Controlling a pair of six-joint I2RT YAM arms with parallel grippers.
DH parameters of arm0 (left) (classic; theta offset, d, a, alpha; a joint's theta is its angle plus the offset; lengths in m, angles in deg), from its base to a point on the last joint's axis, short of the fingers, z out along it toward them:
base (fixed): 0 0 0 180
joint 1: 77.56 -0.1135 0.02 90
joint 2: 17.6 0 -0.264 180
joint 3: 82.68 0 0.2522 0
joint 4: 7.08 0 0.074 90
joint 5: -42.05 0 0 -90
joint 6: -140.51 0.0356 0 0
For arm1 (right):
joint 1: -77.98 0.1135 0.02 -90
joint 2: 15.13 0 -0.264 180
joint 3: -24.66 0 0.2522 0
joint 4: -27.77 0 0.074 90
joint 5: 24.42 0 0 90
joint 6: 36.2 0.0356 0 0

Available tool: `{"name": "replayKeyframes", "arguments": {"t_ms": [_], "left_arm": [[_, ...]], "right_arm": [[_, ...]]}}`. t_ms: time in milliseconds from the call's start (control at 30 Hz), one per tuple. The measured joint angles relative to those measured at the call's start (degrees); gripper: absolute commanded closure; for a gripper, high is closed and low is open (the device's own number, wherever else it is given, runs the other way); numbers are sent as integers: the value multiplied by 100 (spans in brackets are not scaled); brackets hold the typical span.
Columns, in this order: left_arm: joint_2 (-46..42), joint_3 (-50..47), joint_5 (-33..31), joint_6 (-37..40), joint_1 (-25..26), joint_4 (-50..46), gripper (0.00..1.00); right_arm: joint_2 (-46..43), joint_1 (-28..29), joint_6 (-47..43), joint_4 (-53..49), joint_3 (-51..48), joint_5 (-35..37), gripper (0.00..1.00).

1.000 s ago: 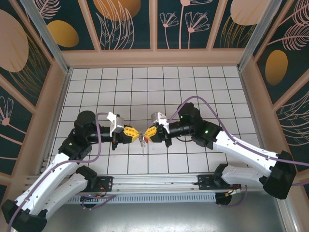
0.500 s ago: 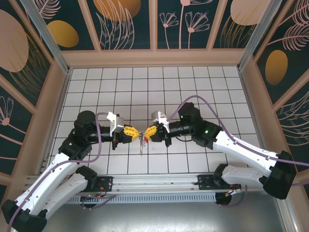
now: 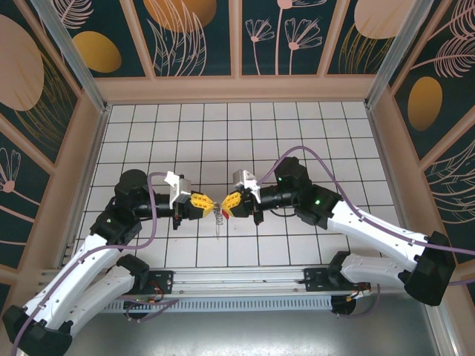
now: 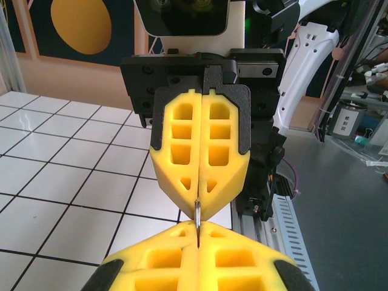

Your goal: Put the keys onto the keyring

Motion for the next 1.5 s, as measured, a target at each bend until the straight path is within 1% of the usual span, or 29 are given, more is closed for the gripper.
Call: {"name": "replayKeyframes", "arguments": {"t_ms": [467, 1233, 1500], "left_arm": [[22, 0, 2, -4, 0, 7, 100], [33, 0, 15, -140, 2, 129, 100], [44, 0, 15, -98, 2, 103, 100]], "right_arm": [[0, 0, 61, 146, 0, -39, 100], [-2, 0, 317, 964, -225, -63, 100], [0, 0, 361, 1010, -236, -107, 100]]}}
